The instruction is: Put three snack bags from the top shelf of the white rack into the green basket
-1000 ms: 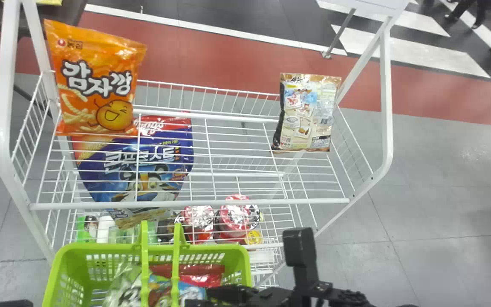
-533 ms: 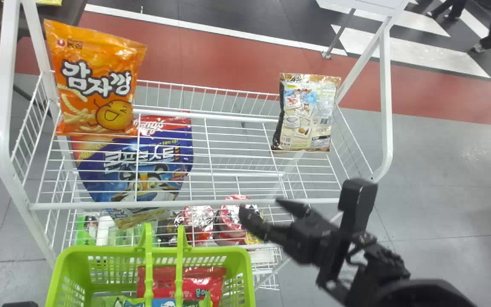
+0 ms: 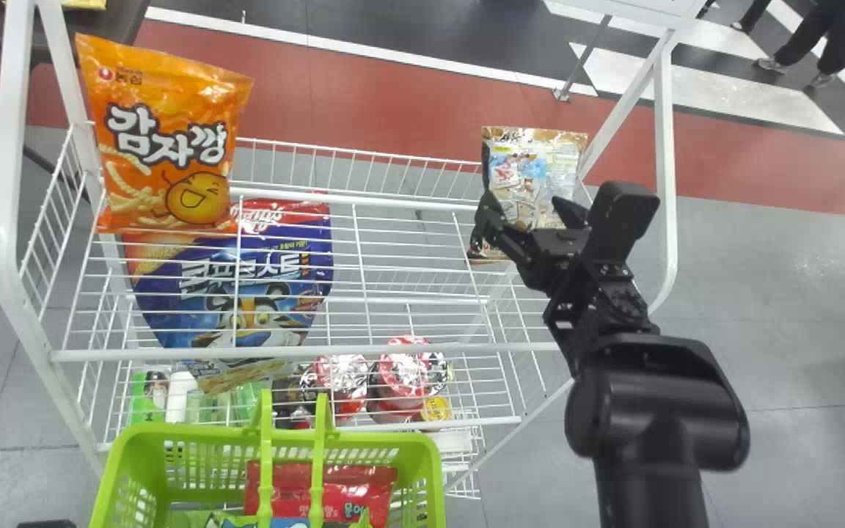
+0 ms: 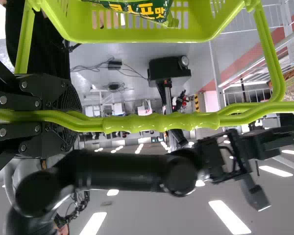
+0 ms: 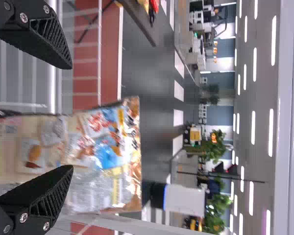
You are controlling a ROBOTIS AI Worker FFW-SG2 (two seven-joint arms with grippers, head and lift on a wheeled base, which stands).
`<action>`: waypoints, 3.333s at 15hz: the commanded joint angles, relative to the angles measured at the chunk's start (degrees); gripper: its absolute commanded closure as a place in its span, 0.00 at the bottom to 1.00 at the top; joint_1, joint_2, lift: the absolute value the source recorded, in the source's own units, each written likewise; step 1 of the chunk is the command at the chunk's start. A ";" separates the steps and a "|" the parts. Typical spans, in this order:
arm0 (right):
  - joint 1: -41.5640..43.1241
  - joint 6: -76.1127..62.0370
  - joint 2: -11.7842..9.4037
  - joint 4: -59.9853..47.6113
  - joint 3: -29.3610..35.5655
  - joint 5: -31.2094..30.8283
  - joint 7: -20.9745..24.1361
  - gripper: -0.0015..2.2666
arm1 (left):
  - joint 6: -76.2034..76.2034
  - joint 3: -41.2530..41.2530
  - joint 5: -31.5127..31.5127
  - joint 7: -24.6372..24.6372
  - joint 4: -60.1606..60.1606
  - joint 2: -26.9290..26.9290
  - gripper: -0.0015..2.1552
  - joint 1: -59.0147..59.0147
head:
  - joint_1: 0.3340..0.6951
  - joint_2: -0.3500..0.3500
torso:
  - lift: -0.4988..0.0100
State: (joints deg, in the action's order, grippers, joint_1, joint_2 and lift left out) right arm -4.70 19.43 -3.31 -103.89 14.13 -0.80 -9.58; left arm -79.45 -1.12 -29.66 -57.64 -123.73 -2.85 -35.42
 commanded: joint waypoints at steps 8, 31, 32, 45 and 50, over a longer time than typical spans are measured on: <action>10.15 3.56 -1.35 15.74 7.23 -4.83 -7.73 0.57 | -2.07 -0.37 0.04 0.51 1.74 -0.31 1.00 3.60 | 1.00 0.00 | 0.98; -31.86 61.21 2.87 -46.93 13.73 22.33 -17.23 0.94 | -3.30 -0.81 -0.14 0.95 1.30 -0.13 1.00 2.90 | 1.00 0.00 | 0.98; -32.74 63.32 2.87 -46.93 13.56 23.56 -18.81 0.94 | -2.43 -0.81 -0.14 1.12 1.30 0.04 1.00 2.20 | 1.00 0.00 | 0.98; -37.57 60.69 1.64 -36.38 2.22 21.63 -18.02 0.94 | -0.49 -2.31 0.30 1.39 0.15 -0.05 1.00 0.97 | 1.00 0.00 | 0.98; -38.54 56.99 1.11 -35.94 0.28 18.11 -15.20 0.44 | 0.21 -2.57 0.30 1.30 0.15 0.04 1.00 0.70 | 1.00 0.00 | 0.98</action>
State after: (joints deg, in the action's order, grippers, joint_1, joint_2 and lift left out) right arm -42.69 76.78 -1.99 -139.43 14.49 17.21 -24.78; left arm -79.28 -3.69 -29.35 -56.41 -123.57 -2.90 -34.67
